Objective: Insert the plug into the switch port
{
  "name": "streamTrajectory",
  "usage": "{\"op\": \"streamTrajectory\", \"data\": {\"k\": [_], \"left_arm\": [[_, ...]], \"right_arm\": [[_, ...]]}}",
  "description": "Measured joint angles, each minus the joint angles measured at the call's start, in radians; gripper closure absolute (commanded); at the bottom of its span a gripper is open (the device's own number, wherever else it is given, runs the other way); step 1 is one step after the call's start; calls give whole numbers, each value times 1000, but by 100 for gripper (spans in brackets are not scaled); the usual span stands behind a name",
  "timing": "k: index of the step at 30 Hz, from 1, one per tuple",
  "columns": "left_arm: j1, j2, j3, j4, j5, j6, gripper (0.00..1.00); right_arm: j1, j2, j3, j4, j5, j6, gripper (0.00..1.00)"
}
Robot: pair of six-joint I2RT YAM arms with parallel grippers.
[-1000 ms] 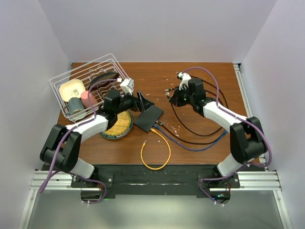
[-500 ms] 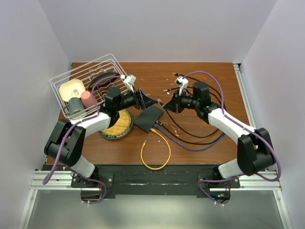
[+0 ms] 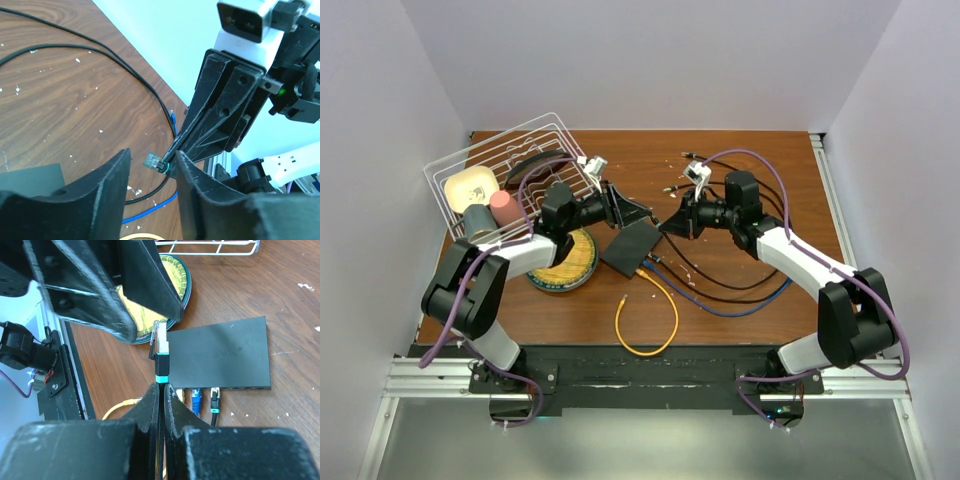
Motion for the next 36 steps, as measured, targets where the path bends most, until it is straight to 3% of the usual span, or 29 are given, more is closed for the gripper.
{"op": "streamTrajectory", "data": {"k": [4,7,10,14,15,22,26,29,36], "left_arm": [[-4,34,0,20,19,-16,59],[-6,45,0,31,28,-24,66],[-9,45,3,44,37,-26,77],[-13,45,6,60,47,-35,100],[-13,45,8,61,49,-38,100],[-18,47,8,30,32,-42,100],[-19,47,8,-16,-3,-42,100],[-19,47,8,-42,-35,-42,100],[-19,21,5,-112,-132,-63,100]], "right_arm": [[5,0,0,6,-12,3,100],[5,2,0,4,-15,3,100],[7,3,0,5,-15,3,100],[14,6,0,-1,-11,-1,100],[16,10,0,-1,-11,-2,100],[38,16,5,-31,37,-14,49],[62,8,14,-73,112,-31,33],[85,-11,23,-107,195,-45,28],[203,-59,48,-165,465,-68,27]]}}
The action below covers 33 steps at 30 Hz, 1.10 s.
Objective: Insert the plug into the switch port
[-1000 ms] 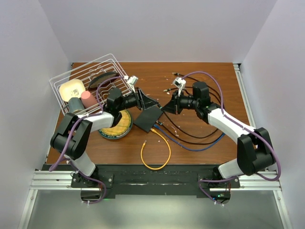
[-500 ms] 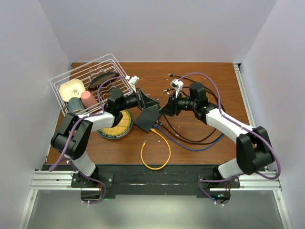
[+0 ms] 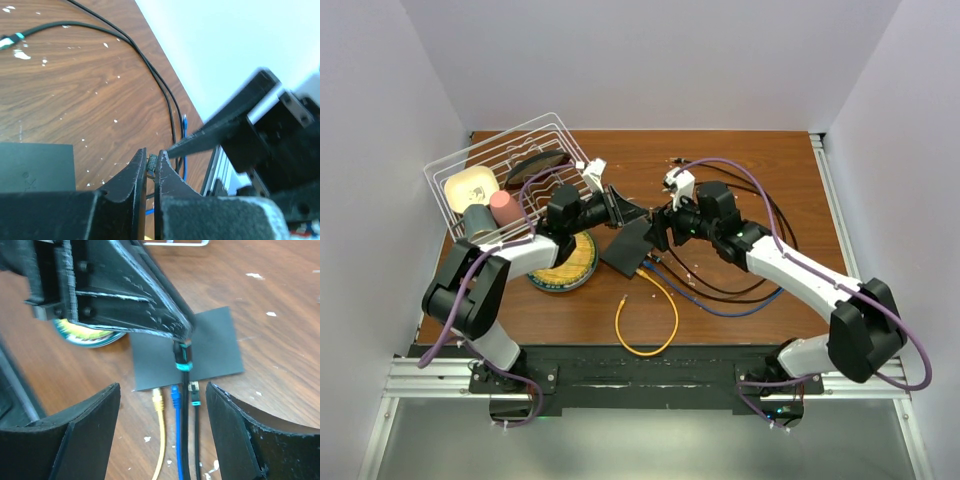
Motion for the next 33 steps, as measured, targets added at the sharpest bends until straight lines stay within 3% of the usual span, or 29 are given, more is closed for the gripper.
{"op": "streamTrajectory", "data": {"k": [6,12,33], "left_arm": [[0,-35,-14,-21,-70,-57,100],[0,-35,-41,-18,-90,-99,100],[0,-34,-41,-16,-95,-118,100]], "right_arm": [[57,-40,0,-18,225,-1,36],[72,-44,0,-22,334,0,39],[127,53,3,-9,362,7,60]]}}
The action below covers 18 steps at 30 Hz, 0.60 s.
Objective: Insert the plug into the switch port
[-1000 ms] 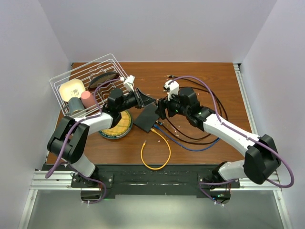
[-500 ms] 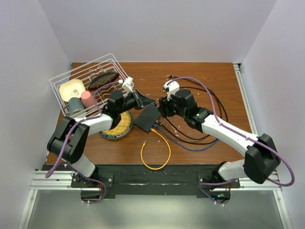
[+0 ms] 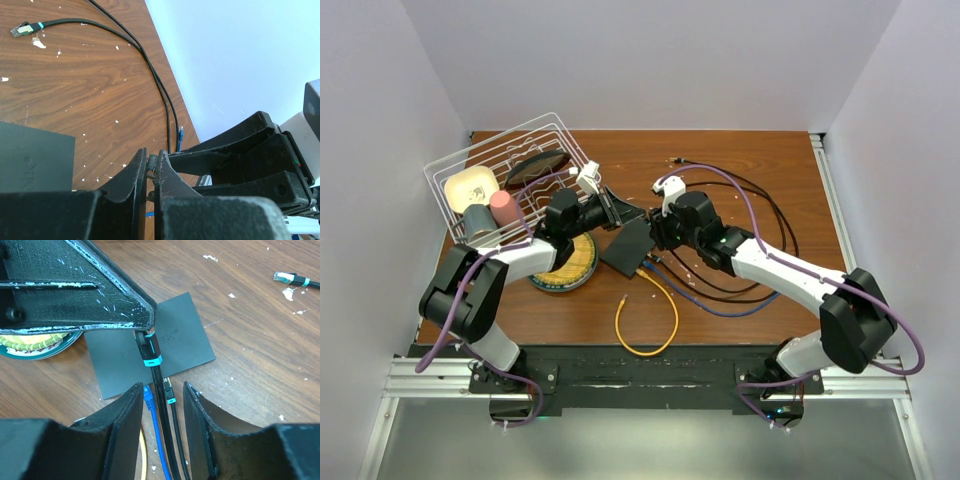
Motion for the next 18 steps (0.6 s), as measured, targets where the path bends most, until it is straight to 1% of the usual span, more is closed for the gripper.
{"op": "streamTrajectory", "data": {"k": [4,8,10,14,18], "left_arm": [[0,8,0,6,5,0,100],[0,18,0,6,11,0,100],[0,24,0,8,16,0,100],[0,28,0,6,14,1,100],[2,29,0,5,11,0,100]], "right_arm": [[5,3,2,15,5,1,60],[8,3,2,39,8,4,74],[8,6,2,48,15,8,78],[10,25,7,61,17,11,79],[13,35,10,68,17,11,73]]}}
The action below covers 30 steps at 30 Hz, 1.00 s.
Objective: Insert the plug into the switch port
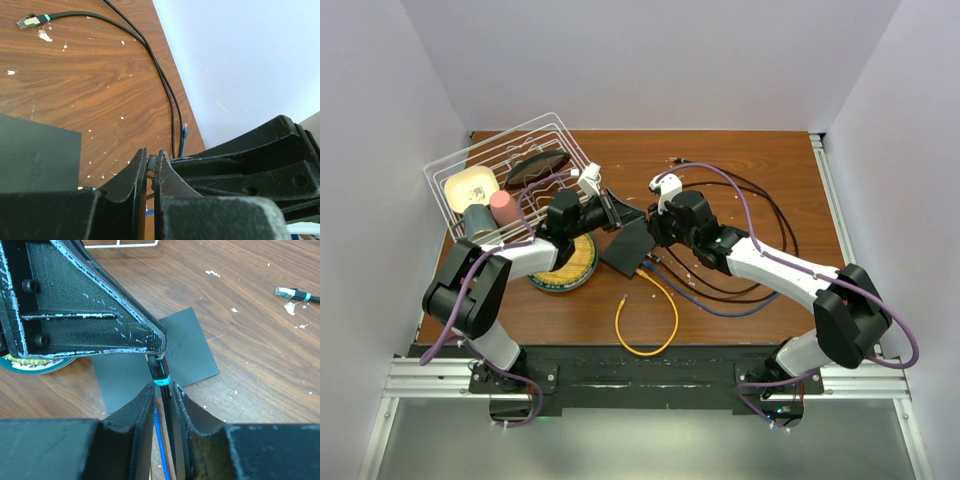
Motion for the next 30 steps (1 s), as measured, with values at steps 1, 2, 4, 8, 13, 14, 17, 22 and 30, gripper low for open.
{"op": "streamTrajectory", "data": {"k": [1,2,4,8,13,14,17,22,30], "left_arm": [[0,0,0,2,2,0,100],[-1,0,0,5,5,0,100],[-2,0,0,8,7,-1,100],[-2,0,0,9,8,-1,100],[-2,0,0,8,8,-1,100],[-2,0,0,8,8,-1,100],[-2,0,0,9,8,-2,100],[-2,0,0,10,7,-4,100],[-1,5,0,9,0,-3,100]], "right_arm": [[1,0,0,1,0,0,68],[2,0,0,0,0,0,67],[2,0,0,-1,-1,-2,69],[3,0,0,0,-1,-4,78],[3,4,0,2,2,-6,78],[3,5,0,2,2,-6,77],[3,5,0,3,2,-7,76],[6,10,0,2,4,-14,96],[12,19,0,8,10,-34,100]]}}
